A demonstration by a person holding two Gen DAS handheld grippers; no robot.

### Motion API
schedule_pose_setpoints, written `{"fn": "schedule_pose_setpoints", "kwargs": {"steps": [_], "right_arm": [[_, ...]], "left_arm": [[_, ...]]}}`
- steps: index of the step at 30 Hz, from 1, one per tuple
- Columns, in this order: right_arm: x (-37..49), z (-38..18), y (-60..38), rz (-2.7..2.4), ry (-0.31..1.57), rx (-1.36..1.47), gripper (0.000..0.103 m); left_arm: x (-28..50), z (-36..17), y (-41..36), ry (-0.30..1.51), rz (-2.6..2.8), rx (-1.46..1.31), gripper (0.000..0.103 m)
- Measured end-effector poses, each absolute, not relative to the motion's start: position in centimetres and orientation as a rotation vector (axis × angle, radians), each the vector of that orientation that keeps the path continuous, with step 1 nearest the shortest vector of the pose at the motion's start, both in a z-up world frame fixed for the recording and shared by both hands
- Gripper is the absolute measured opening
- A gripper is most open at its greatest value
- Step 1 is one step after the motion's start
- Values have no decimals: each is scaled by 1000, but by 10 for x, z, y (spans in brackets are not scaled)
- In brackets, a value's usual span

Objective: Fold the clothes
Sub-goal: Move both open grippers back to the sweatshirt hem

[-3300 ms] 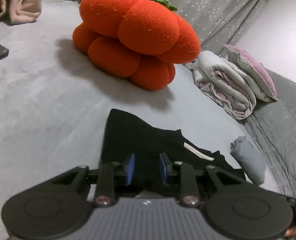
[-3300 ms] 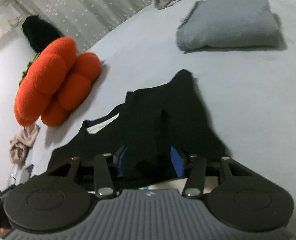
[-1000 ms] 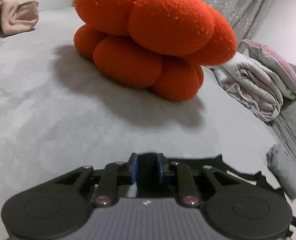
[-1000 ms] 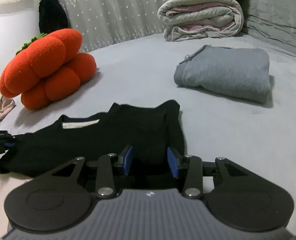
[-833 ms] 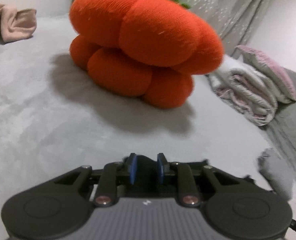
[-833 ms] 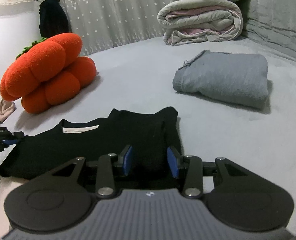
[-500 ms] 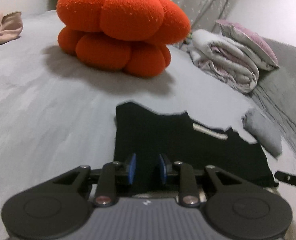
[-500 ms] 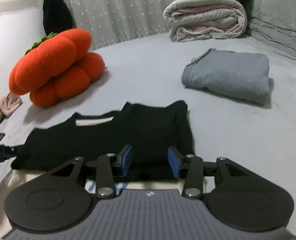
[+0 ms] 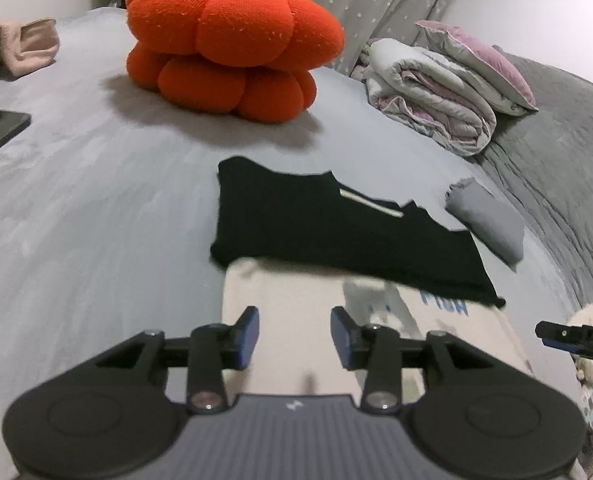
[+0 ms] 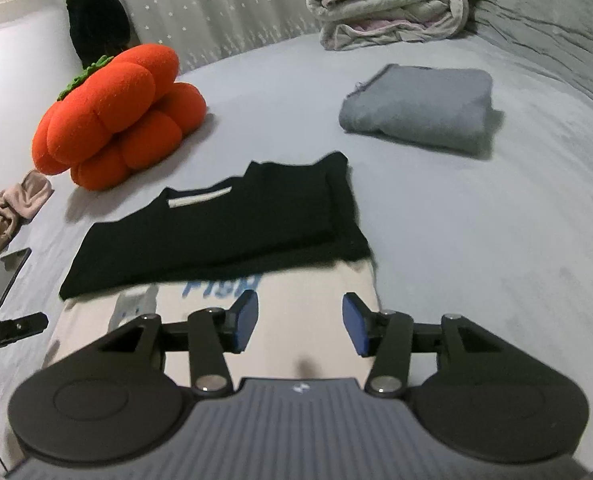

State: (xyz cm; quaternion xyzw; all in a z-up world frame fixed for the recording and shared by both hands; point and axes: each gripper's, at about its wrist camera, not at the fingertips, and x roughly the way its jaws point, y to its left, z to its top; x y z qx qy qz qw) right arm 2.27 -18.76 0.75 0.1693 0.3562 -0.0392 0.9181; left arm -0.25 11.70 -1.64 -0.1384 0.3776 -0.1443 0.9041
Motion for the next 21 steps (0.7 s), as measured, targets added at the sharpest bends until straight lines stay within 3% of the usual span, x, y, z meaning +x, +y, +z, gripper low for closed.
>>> {"fn": "schedule_pose_setpoints", "kwargs": {"steps": [9, 21], "right_arm": [[-39, 10, -192, -91, 768, 399, 60], [-101, 0, -203, -128, 825, 398, 63]], "left_arm": [[-60, -14, 126, 872, -280, -306, 60], [-105, -30, 158, 956, -280, -390, 62]]}}
